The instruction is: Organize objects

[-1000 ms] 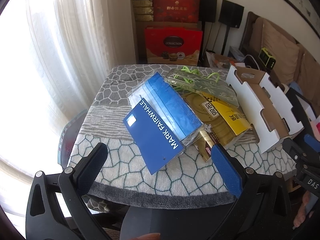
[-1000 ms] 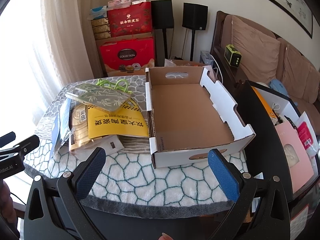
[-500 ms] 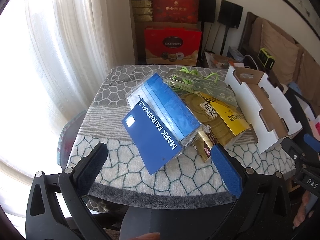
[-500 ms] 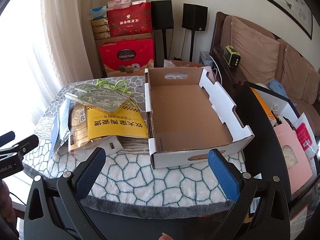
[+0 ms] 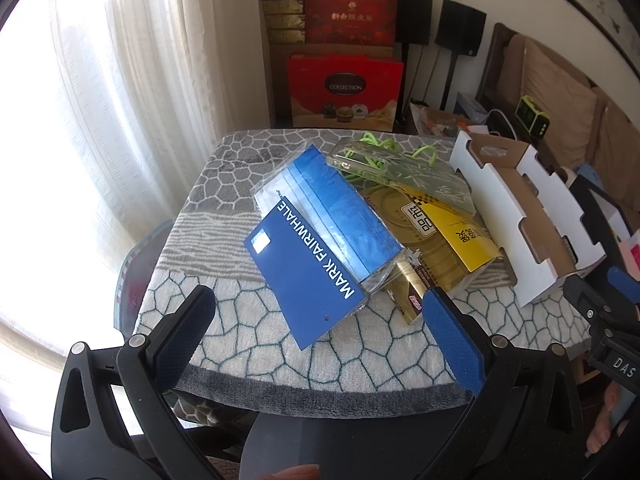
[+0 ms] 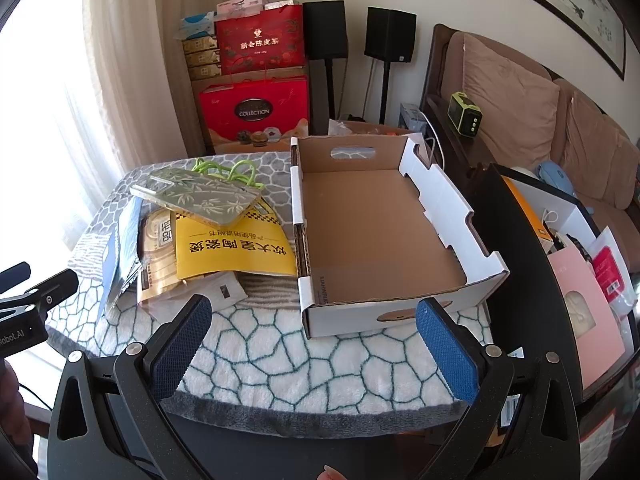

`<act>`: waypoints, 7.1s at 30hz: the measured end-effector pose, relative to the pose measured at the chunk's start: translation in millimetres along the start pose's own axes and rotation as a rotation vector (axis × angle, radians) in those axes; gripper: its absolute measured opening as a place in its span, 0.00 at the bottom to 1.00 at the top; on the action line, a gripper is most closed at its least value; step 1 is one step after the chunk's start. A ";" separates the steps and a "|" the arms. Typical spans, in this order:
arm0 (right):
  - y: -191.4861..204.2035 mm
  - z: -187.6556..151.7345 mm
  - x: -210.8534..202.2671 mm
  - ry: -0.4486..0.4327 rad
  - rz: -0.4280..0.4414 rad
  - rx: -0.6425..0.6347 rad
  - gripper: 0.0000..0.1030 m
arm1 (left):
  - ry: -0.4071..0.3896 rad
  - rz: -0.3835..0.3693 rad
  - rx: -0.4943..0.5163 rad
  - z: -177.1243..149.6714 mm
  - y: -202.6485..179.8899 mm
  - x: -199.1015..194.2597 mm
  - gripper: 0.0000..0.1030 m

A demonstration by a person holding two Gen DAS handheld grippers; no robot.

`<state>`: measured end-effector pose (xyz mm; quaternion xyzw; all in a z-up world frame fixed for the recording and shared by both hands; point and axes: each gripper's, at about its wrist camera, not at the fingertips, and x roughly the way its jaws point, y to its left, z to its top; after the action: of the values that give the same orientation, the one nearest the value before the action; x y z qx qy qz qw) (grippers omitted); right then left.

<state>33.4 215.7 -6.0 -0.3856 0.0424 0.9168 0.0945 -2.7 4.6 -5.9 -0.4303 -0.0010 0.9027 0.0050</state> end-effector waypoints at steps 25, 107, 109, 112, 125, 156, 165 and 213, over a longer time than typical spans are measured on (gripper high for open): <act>-113.1 60.6 65.3 0.052 -0.153 0.013 0.87 | 0.016 -0.046 -0.016 34.0 36.6 40.2 1.00; -125.4 27.3 103.0 0.222 -0.121 -0.095 0.14 | 0.361 -0.531 -0.358 29.5 85.7 148.5 0.65; -125.8 27.3 102.8 0.223 -0.122 -0.097 0.14 | 0.350 -0.562 -0.377 30.1 90.2 144.5 0.57; -125.7 27.2 102.6 0.223 -0.120 -0.094 0.14 | 0.326 -0.568 -0.353 34.2 91.0 134.1 0.43; -125.7 25.6 101.2 0.221 -0.110 -0.086 0.14 | 0.268 -0.452 -0.267 25.5 115.2 91.2 0.15; -131.7 27.3 97.6 0.224 -0.078 -0.046 0.14 | 0.169 -0.683 0.134 92.9 -43.3 24.8 0.01; -134.4 24.5 88.7 0.215 -0.056 -0.026 0.14 | 0.290 -0.731 0.311 79.6 -163.6 38.8 0.01; -138.6 20.6 85.9 0.215 -0.035 0.010 0.15 | 0.276 -0.434 0.112 76.3 -14.9 84.4 0.84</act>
<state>-11.3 366.5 -53.7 -0.4818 0.0501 0.8682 0.1074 -115.0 20.6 -23.3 -0.5381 -0.0429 0.8118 0.2225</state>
